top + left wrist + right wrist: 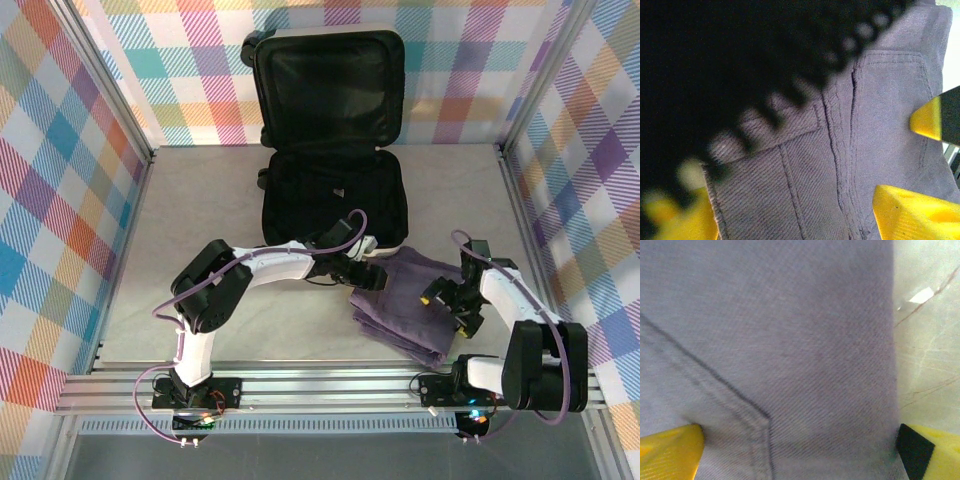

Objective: Pack the luggage

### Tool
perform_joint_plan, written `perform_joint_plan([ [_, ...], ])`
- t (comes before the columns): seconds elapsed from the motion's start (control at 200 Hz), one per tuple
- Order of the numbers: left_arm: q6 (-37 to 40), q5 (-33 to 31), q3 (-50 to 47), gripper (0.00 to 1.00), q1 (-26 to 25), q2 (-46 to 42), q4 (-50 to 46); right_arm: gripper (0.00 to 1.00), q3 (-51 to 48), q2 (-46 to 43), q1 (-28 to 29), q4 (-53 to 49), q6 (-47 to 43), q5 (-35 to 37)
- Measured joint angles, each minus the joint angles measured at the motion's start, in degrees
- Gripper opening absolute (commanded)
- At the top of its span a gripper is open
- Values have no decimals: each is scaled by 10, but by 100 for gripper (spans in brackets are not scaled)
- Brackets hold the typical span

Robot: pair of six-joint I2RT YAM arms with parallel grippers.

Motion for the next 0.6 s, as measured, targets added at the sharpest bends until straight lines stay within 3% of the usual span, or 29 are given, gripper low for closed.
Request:
perform_joint_plan([
  [0.33,4,0,38,72,-3,40,28,89,-11,12,2,17,19,-7],
  [0.465,5,-3,45,59,-9,46,29,78,-2,27,13,15,25,-5],
  [0.6,7,-14,45,39,-16,46,27,62,2,31,26,23,27,-13],
])
